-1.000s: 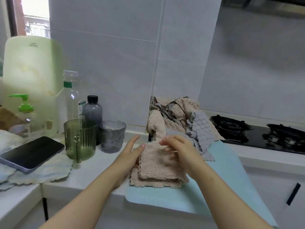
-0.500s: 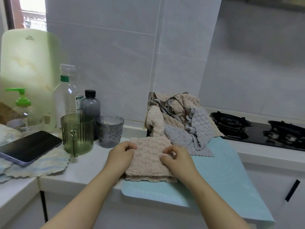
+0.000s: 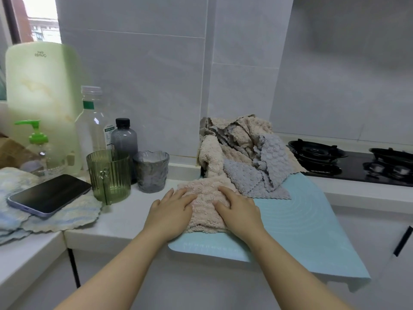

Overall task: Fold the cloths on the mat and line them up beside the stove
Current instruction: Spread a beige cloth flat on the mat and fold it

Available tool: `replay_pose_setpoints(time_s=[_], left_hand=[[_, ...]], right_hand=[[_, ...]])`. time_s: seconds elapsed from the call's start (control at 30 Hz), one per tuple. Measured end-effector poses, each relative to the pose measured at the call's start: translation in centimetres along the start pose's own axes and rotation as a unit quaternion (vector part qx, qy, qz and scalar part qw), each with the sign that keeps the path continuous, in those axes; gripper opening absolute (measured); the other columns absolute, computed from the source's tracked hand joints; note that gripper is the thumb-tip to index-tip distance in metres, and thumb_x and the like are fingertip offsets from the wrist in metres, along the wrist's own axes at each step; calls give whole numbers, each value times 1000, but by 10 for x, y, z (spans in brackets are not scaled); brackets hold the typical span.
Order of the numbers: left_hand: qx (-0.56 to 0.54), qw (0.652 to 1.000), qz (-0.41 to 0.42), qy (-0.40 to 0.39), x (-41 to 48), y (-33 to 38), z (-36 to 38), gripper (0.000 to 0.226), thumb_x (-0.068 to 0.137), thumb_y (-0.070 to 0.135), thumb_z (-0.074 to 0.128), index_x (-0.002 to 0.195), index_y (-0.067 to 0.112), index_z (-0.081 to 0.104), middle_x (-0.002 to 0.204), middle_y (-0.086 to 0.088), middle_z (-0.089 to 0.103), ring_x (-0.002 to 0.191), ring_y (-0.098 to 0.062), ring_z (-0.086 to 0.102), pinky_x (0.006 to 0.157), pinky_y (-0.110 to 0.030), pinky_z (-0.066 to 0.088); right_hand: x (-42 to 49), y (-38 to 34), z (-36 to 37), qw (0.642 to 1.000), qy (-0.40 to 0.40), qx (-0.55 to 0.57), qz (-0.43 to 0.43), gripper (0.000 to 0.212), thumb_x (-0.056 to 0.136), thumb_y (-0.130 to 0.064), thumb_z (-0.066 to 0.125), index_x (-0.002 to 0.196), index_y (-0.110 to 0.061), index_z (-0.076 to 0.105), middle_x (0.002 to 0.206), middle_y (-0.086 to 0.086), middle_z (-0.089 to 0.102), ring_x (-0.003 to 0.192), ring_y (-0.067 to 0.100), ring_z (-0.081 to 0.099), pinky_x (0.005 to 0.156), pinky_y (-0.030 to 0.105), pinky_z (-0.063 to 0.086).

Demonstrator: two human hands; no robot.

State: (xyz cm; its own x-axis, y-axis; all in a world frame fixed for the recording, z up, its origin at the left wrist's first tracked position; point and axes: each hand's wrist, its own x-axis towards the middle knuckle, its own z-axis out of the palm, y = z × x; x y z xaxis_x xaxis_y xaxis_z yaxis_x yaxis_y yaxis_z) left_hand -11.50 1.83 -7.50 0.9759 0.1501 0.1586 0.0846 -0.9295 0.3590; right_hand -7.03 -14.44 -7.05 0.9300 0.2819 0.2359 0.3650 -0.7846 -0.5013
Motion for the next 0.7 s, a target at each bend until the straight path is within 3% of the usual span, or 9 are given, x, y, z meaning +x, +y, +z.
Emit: replay_pose_setpoints(time_s=[0.17,0.3,0.37,0.4,0.47,0.5,0.7], left_hand=[[14,1000,-9,-27,-2,1,-3,49,98,24,20,144,39,23,157,11,10,145,-15,7,116,-42,10],[10,999,-6,-42,-3,1,-5,49,98,24,20,144,39,23,157,10,10,144,-12,9,116,-43,7],[9,998,-5,-59,-2,0,-9,49,98,25,20,145,39,23,157,11,10,144,-11,9,116,-42,5],[6,998,-4,-66,-1,0,-10,48,98,26,20,144,39,23,157,11,10,144,-10,9,115,-41,5],[-2,998,-2,-70,-1,-1,-10,45,100,32,21,144,41,24,156,13,11,144,-8,9,115,-39,4],[-6,998,-2,-64,-1,-3,-9,44,100,35,21,143,42,24,156,14,12,143,-6,9,115,-37,5],[-21,999,-17,-42,-4,-4,-1,41,99,44,22,140,49,25,154,23,10,142,-2,8,117,-35,4]], right_hand=[[-3,1,-4,999,18,43,1,52,91,-45,50,140,-36,32,135,0,51,125,26,38,101,38,31],[-2,0,-3,997,38,32,61,67,85,-53,54,140,-26,30,130,2,56,122,27,46,97,38,30],[0,1,-2,995,43,5,95,58,82,-60,54,125,-23,44,118,3,62,115,27,51,91,38,28],[0,2,-1,994,44,-3,99,47,81,-61,53,109,-23,52,110,2,64,110,27,53,88,38,28],[2,4,0,995,46,-4,92,39,81,-62,51,75,-25,46,91,1,64,99,26,55,83,37,28],[2,4,1,995,45,2,86,40,81,-61,51,67,-25,40,84,-1,62,94,26,55,81,37,27],[5,11,4,997,42,25,60,41,84,-55,49,64,-25,30,67,-5,48,84,24,51,80,36,27]])
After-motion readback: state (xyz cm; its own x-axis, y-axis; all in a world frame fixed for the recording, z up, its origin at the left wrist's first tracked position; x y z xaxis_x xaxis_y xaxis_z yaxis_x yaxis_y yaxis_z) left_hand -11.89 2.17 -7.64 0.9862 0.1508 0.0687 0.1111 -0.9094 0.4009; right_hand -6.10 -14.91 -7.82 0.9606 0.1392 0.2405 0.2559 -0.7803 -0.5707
